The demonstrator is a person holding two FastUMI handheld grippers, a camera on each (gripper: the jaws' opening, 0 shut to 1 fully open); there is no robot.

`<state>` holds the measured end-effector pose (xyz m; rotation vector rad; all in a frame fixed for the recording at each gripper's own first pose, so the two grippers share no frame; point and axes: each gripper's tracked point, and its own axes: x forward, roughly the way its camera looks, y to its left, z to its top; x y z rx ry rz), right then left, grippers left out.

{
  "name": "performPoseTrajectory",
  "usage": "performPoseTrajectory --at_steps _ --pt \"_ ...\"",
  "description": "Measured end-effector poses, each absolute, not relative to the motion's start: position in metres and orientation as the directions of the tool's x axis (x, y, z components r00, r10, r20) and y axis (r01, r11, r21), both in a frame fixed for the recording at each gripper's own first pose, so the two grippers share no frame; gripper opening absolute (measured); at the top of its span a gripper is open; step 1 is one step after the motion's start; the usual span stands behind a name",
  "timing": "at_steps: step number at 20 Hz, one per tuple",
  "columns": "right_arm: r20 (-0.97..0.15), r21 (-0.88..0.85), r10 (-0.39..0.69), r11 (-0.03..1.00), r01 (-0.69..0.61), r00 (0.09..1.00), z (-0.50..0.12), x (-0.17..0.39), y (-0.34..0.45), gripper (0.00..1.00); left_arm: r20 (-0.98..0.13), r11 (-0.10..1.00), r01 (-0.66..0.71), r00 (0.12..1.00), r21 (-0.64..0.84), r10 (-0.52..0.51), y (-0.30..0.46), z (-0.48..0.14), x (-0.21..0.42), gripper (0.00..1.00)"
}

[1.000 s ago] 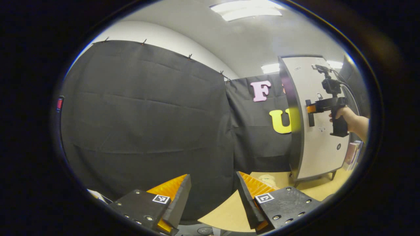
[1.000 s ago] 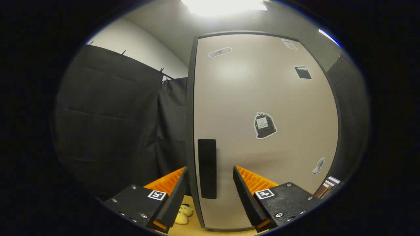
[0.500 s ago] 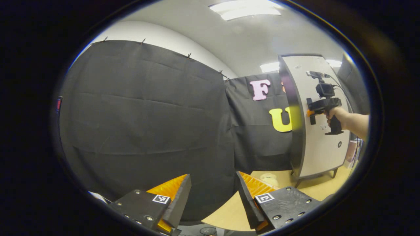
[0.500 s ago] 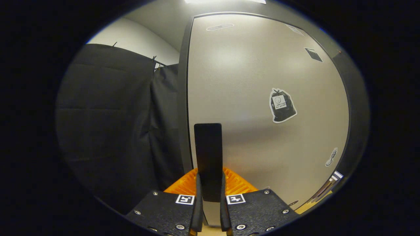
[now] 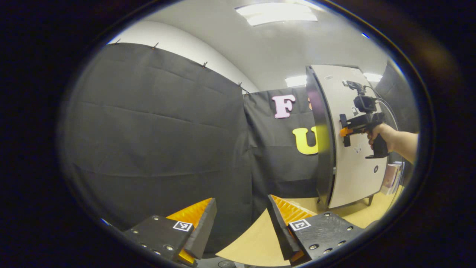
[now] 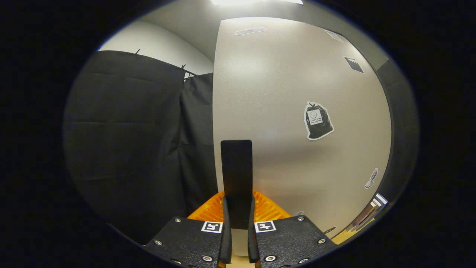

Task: Open the cabinet door with the right hand, grasp the bottle in the cabinet with the left hand and place it on the coaster, then close the cabinet door with the right hand.

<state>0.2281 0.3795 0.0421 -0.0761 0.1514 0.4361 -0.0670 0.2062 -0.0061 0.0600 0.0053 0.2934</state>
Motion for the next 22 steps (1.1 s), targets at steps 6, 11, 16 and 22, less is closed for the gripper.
performPoseTrajectory --at_steps 6,11,16,22 --pt "-0.162 -0.033 0.46 0.882 -0.47 0.873 0.048 0.206 0.371 0.17 -0.005 0.978 -0.205 0.979 0.031 0.205 0.174 -0.011 -0.043 0.78" --pt "-0.173 -0.016 0.503 0.858 -0.513 0.847 0.049 0.196 0.363 0.17 0.007 0.99 -0.139 0.99 0.029 0.139 0.145 -0.008 -0.026 0.78" --pt "-0.184 -0.011 0.534 0.838 -0.545 0.825 0.053 0.183 0.353 0.17 0.009 0.996 -0.088 0.996 0.015 0.088 0.118 -0.007 -0.015 0.78" --pt "-0.179 -0.009 0.548 0.83 -0.558 0.817 0.058 0.166 0.337 0.17 -0.012 0.999 -0.035 0.999 -0.011 0.035 0.068 -0.014 -0.004 0.78"
